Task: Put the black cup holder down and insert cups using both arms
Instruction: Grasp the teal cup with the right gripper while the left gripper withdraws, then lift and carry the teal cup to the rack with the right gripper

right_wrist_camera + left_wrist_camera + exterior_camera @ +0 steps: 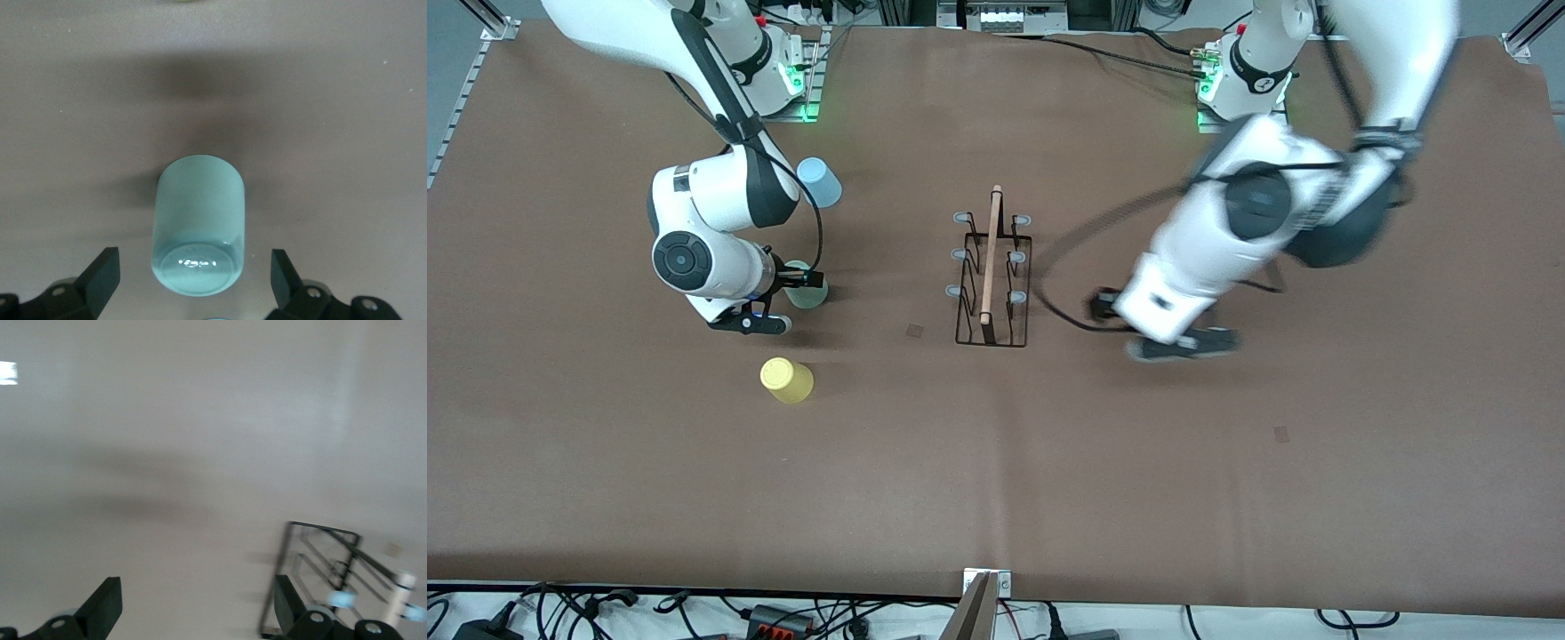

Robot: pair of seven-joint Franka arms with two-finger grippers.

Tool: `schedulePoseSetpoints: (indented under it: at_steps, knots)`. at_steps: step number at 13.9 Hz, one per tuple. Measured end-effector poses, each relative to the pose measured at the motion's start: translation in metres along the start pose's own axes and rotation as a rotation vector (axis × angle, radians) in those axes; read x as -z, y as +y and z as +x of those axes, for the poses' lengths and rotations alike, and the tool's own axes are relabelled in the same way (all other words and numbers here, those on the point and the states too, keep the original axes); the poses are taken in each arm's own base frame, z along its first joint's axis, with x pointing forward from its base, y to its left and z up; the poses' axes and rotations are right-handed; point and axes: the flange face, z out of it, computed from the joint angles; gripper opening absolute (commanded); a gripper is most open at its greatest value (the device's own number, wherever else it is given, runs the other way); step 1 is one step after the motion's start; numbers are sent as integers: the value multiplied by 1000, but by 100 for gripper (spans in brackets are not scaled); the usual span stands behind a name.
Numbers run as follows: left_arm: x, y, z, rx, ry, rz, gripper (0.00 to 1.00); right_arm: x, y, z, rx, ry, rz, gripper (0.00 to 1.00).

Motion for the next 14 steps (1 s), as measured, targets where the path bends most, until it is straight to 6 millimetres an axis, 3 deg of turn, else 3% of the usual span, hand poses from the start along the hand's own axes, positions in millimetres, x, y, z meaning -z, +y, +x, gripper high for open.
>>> schedulePoseSetpoints:
  at_steps: [5, 8, 11, 13, 14]
  knots:
    - [34, -109, 35, -19, -47, 50, 100, -18, 0, 5, -10, -14, 1, 100]
    - [73, -175, 50, -53, -19, 46, 100, -27, 1, 3, -11, -38, -7, 60]
    - [117, -195, 45, -102, -20, 56, 100, -27, 3, -1, -15, -70, -15, 28]
    - [126, -196, 41, -137, -27, 71, 100, -10, -1, 2, -11, -70, -13, 24]
    - [126, -197, 41, -149, -26, 82, 100, 10, -6, 6, -6, -68, -8, 24]
